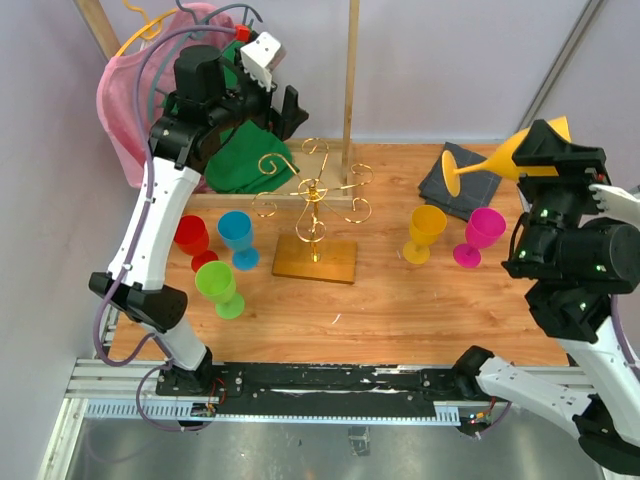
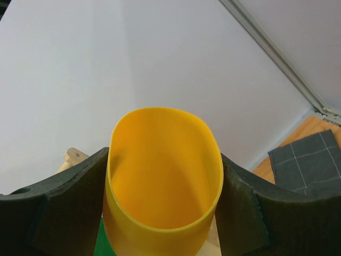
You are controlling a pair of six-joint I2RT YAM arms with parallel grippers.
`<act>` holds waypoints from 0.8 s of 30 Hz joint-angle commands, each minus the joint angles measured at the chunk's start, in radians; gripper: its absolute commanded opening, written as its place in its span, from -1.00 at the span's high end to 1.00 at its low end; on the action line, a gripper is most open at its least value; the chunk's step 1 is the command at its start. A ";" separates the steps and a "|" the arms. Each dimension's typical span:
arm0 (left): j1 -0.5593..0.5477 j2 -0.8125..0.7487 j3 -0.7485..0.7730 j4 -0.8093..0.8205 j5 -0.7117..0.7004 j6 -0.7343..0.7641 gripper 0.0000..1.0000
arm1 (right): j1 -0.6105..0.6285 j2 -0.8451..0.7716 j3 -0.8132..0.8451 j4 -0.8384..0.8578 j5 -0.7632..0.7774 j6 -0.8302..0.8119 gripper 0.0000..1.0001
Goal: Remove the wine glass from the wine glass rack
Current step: Place the wine glass at the center of the board.
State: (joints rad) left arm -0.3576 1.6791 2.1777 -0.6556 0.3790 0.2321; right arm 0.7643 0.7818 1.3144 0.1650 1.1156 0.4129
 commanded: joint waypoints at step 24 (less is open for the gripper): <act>-0.009 -0.093 -0.050 -0.002 -0.140 0.149 -0.99 | -0.499 0.386 0.229 -0.090 -0.593 0.582 -0.02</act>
State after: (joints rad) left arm -0.3580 1.6234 2.1410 -0.6682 0.2771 0.3447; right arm 0.3393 1.0725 1.4590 0.1112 0.7044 0.9562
